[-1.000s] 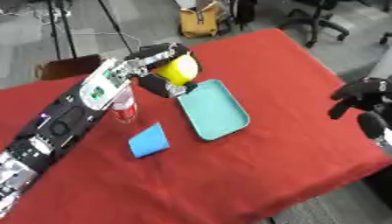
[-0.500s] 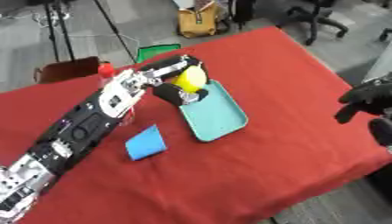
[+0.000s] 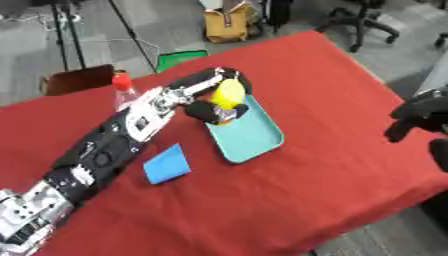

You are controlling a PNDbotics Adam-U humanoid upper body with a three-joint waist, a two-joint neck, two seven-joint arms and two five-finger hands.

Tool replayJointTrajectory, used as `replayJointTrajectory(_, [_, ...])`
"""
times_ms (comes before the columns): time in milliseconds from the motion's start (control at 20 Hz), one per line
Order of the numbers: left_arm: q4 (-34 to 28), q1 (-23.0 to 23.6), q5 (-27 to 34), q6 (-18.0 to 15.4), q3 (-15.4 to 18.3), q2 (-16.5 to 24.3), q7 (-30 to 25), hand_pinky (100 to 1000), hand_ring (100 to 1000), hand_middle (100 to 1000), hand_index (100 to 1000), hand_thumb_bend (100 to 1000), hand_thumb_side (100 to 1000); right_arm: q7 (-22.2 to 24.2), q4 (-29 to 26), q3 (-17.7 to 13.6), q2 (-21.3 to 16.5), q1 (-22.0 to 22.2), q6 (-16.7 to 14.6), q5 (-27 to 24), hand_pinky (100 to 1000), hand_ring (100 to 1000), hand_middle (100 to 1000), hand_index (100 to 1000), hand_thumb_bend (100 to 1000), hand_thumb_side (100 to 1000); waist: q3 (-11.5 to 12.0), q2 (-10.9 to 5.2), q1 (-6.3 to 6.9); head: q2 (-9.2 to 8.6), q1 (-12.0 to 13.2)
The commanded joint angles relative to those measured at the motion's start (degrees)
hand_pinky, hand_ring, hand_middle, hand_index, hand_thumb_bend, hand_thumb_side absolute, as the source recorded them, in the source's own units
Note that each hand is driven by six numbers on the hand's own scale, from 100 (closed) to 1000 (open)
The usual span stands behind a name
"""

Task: Pick up objects on the table and place them in the box.

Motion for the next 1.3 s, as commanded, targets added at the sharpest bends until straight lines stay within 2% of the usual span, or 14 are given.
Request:
replayJointTrajectory(50, [0.6,-1.3,-4.4,-1.2,0.1,0.2,1.5,622,829,775,785,100,501,6.9,-1.8,-0.2,-0.2,-1.1,-6.9,-0.8,609,555,668,760,247,485,-0.2,-0.43,-0.65,-0.89,0.4])
replayJointTrajectory(300, [4.1,-1.0,-9.4,-2.8,0.6,-0.7,3.0,628,837,784,793,100,530,6.9,-2.2,-0.1,-0.1,-1.3,-6.8,-1.2,609,555,668,761,247,485,-0.3,-0.2,-0.82,-1.57,0.6])
replayJointTrajectory(700, [4.7,-1.1,-11.2,-4.7,0.7,-1.5,5.8,630,847,812,820,100,579,7.0,-2.4,-0.1,0.0,-1.3,-6.8,-1.4,609,554,668,761,246,485,-0.3,0.06,-0.97,-2.06,0.5])
replayJointTrajectory(750, [4.5,-1.1,-11.5,-4.9,0.6,-1.6,6.2,645,852,821,837,213,615,7.0,-2.4,-0.1,0.0,-1.4,-6.8,-1.4,609,554,668,761,246,485,-0.3,0.08,-0.98,-2.09,0.5])
replayJointTrajectory(800, [4.3,-1.1,-12.0,-5.1,0.4,-1.6,6.5,645,852,821,837,213,615,6.9,-2.4,-0.1,0.0,-1.4,-6.8,-1.4,609,554,668,761,246,485,-0.4,0.09,-0.98,-2.11,0.5])
replayJointTrajectory(850, [4.1,-1.1,-12.7,-5.2,0.4,-1.5,6.8,656,853,825,850,397,607,6.9,-2.4,-0.1,0.0,-1.4,-6.8,-1.4,609,554,668,761,246,485,-0.4,0.09,-0.98,-2.16,0.5])
replayJointTrajectory(900, [4.0,-1.0,-13.5,-5.2,0.4,-1.6,7.2,656,853,825,850,397,607,6.9,-2.4,-0.1,0.0,-1.4,-6.8,-1.4,609,554,668,761,246,485,-0.4,0.09,-0.98,-2.21,0.5])
replayJointTrajectory(950, [3.9,-1.0,-14.3,-5.1,0.4,-1.5,7.7,667,855,831,858,514,592,6.9,-2.4,-0.1,0.0,-1.4,-6.8,-1.4,609,554,668,761,246,485,-0.3,0.09,-0.97,-2.26,0.5])
replayJointTrajectory(1100, [3.6,-0.9,-16.8,-4.7,0.4,-1.5,9.2,672,857,834,860,539,567,7.0,-2.4,-0.1,0.0,-1.3,-6.8,-1.4,609,554,668,761,246,485,-0.4,0.05,-0.96,-2.39,0.5])
replayJointTrajectory(1150, [3.6,-0.9,-17.5,-4.5,0.4,-1.5,9.7,676,862,844,865,608,542,7.0,-2.4,-0.1,0.1,-1.3,-6.8,-1.4,609,553,668,761,246,484,-0.4,0.05,-0.97,-2.43,0.4])
replayJointTrajectory(1200, [3.7,-0.9,-18.2,-4.3,0.4,-1.5,10.2,676,862,844,865,608,542,7.0,-2.4,-0.1,0.1,-1.3,-6.8,-1.4,609,553,668,761,246,484,-0.4,0.06,-0.98,-2.48,0.4])
replayJointTrajectory(1250, [3.8,-0.8,-18.7,-4.1,0.5,-1.6,10.8,677,874,859,872,688,522,7.0,-2.4,-0.1,0.1,-1.3,-6.8,-1.4,609,553,668,761,245,484,-0.4,0.08,-0.99,-2.52,0.4])
replayJointTrajectory(1300, [3.9,-0.8,-19.1,-3.8,0.7,-1.7,11.4,677,874,859,872,688,522,7.0,-2.4,-0.1,0.1,-1.3,-6.8,-1.4,609,553,668,761,245,484,-0.4,0.1,-1.02,-2.55,0.4])
